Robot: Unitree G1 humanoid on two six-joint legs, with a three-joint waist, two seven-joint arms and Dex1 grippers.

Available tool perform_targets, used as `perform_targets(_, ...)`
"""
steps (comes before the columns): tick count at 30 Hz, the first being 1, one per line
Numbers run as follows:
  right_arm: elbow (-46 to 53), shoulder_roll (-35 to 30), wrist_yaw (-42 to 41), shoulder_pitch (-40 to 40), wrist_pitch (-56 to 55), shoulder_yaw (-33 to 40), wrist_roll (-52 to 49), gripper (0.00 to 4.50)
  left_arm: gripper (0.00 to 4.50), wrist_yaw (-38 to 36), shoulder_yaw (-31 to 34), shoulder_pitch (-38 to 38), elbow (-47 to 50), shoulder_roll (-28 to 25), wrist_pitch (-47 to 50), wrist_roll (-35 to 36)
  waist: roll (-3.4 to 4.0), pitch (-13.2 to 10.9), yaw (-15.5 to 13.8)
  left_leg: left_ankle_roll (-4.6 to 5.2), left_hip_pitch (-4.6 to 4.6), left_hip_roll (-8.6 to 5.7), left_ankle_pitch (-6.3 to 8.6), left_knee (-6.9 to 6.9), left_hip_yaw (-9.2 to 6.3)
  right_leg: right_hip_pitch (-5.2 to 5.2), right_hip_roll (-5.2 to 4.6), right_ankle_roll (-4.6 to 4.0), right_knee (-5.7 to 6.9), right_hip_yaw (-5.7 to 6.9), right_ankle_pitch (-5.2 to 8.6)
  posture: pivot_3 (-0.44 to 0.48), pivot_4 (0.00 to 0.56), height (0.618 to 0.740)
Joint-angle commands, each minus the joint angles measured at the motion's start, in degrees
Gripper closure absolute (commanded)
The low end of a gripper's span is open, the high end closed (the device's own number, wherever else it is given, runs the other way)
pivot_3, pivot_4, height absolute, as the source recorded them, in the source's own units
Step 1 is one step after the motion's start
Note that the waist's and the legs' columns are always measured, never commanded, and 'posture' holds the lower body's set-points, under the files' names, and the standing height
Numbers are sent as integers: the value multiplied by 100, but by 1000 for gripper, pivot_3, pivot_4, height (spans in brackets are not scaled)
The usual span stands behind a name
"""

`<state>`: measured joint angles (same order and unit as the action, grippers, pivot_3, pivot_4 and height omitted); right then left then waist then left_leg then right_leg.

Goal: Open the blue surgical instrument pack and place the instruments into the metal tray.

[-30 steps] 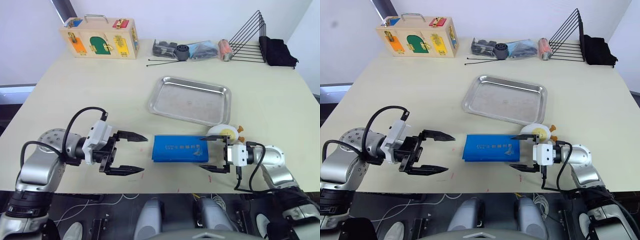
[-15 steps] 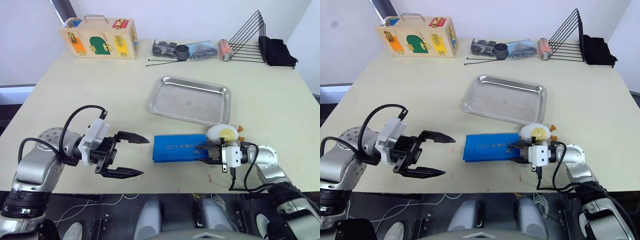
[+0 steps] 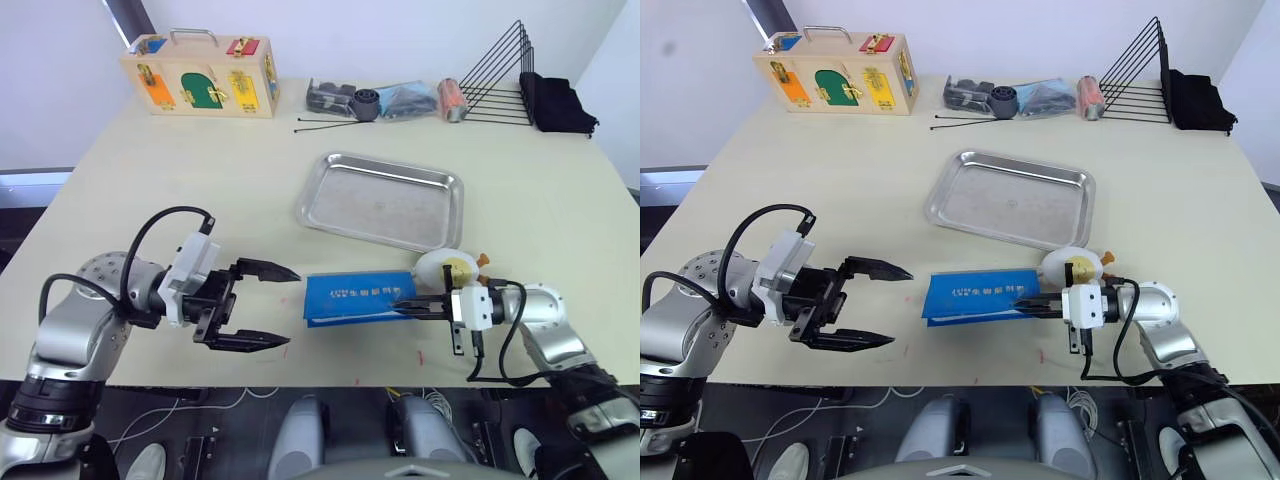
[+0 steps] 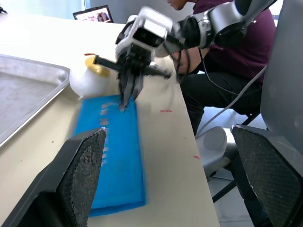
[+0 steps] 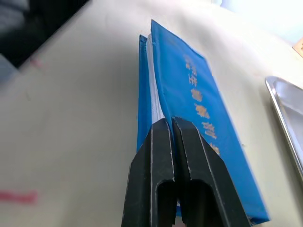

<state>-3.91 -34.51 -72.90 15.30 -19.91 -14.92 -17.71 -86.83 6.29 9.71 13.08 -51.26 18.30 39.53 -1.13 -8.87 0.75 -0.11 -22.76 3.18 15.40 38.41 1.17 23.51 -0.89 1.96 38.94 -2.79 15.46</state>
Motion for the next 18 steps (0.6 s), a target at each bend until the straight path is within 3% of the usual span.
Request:
perform_targets(1, 845, -278, -96, -24, 1214, -14, -487, 4445, 0, 133, 165, -34, 207, 79, -97, 52, 0, 0, 4, 0, 0, 0, 0, 0, 0, 0, 0, 0, 0, 0, 0, 0, 150, 740)
perform_targets(4, 1259, -439, 123, 180, 2769, 23, -897, 4445, 0, 197, 161, -106, 260, 117, -100, 39, -2, 1, 1, 0, 1, 0, 0, -1, -2, 0, 2, 0, 0, 1, 0, 0, 150, 740)
perform_targets(10, 1405, -425, 454, 631, 4671, 138, -1393, 4445, 0, 230, 156, -70, 63, 161, -270, -81, -1, 0, 4, 0, 0, -1, 0, -1, -3, 1, 3, 0, -1, 1, 0, 0, 150, 740)
perform_targets(14, 1143, -99, 621, 1052, 5022, 240, -1484, 4445, 0, 202, 76, 27, -290, 239, -485, -249, -1, 0, 25, 0, -1, -1, 0, -1, -2, 1, 3, 0, -2, 1, 0, 0, 150, 740)
perform_targets(18, 678, 19, 529, 1285, 4674, 133, -1058, 4445, 0, 296, 39, 315, -671, 444, -572, -340, -2, 1, 5, 0, -5, -1, 0, -1, -4, 3, 4, 0, -3, 4, 0, 0, 150, 740)
